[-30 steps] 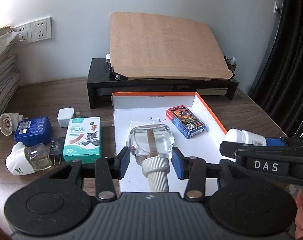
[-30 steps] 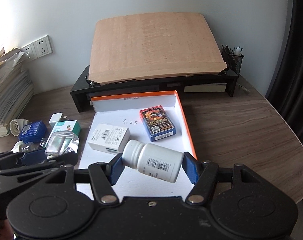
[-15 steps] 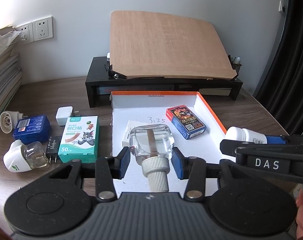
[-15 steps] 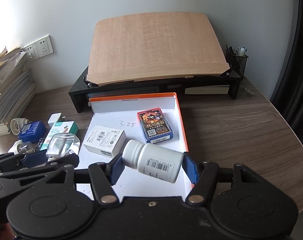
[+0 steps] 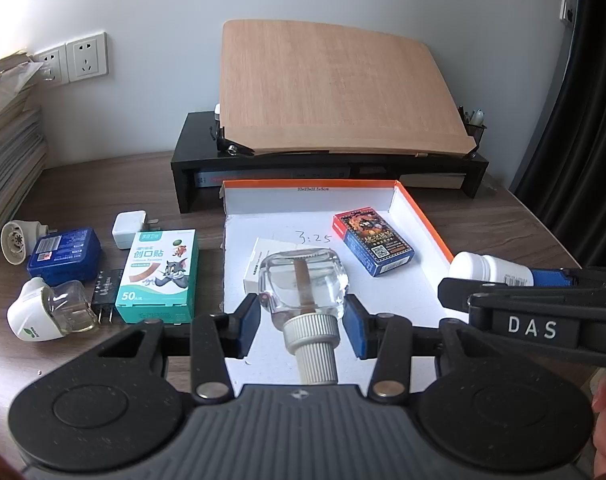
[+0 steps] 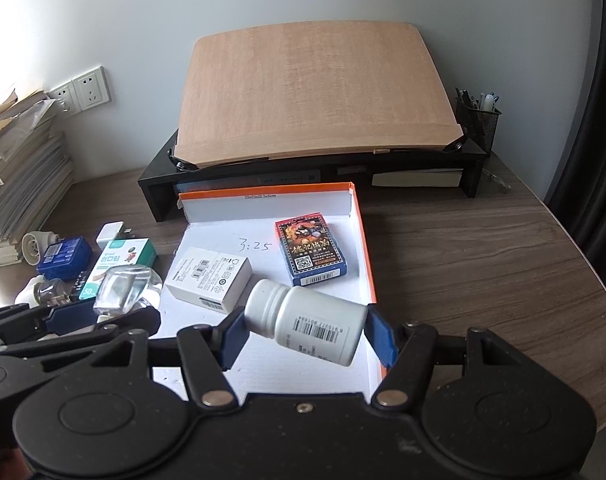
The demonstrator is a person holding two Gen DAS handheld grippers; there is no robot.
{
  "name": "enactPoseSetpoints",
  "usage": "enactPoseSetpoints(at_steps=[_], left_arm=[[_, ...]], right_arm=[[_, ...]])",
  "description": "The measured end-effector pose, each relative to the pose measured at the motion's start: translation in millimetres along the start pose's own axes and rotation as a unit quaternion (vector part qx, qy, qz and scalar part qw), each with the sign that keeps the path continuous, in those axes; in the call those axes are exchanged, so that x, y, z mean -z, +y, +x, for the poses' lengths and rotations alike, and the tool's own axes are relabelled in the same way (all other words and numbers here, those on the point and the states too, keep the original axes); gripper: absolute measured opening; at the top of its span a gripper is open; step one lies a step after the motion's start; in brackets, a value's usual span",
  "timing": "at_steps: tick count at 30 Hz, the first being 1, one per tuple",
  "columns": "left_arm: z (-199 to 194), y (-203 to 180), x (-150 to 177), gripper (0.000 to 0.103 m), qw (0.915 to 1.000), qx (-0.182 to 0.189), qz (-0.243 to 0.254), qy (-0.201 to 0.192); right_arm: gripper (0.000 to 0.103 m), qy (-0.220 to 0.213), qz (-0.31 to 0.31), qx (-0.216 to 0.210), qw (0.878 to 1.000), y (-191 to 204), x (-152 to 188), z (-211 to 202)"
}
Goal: Organize rigid objects
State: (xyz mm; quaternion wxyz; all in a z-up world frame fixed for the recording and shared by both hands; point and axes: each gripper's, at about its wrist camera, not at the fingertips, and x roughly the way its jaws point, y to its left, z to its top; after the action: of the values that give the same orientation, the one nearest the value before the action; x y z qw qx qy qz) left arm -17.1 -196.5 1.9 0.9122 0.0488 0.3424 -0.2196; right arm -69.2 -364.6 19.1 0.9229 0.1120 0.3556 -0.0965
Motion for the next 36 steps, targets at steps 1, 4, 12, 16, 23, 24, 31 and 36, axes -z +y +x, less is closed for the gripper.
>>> enactPoseSetpoints(at_steps=[1, 4, 12, 16, 23, 24, 31, 36], left_arm=[[-0.3, 0.3, 0.1, 0.045, 1.0, 0.0, 0.0, 0.0], [-0.7, 1.7, -0.1, 0.045, 1.0, -0.001, -0.001, 0.0], [-2.2, 1.5, -0.4, 0.045, 1.0, -0.005, -0.001, 0.0], [-2.3, 2.1, -0.8, 0.045, 1.0, -0.006, -0.001, 0.0], [-1.1, 3.9, -1.1, 0.045, 1.0, -0.006, -0.001, 0.001], [-1.0, 4.1, -1.3, 0.045, 1.0, -0.007, -0.001, 0.001], [0.4, 5.9, -2.1, 0.045, 1.0, -0.008, -0.002, 0.001], [2.0, 6.9, -3.2, 0.045, 1.0, -0.007, -0.001, 0.002]], right_arm=[[0.076, 0.0, 0.0, 0.0, 1.0, 0.2, 0.2, -0.1], [0.076, 0.0, 0.001, -0.001, 1.0, 0.8, 0.0, -0.2], [0.076, -0.001, -0.001, -0.002, 1.0, 2.3, -0.1, -0.3], [0.076, 0.0, -0.002, -0.002, 1.0, 2.8, 0.0, -0.2], [0.076, 0.002, -0.004, -0.004, 1.0, 3.7, -1.5, 2.0], [0.076, 0.002, -0.005, -0.004, 1.0, 4.2, -2.3, 2.3], [0.076, 0.002, -0.006, -0.004, 1.0, 5.3, -4.0, 3.9], [0.076, 0.003, -0.007, -0.004, 1.0, 5.9, -4.7, 4.9]])
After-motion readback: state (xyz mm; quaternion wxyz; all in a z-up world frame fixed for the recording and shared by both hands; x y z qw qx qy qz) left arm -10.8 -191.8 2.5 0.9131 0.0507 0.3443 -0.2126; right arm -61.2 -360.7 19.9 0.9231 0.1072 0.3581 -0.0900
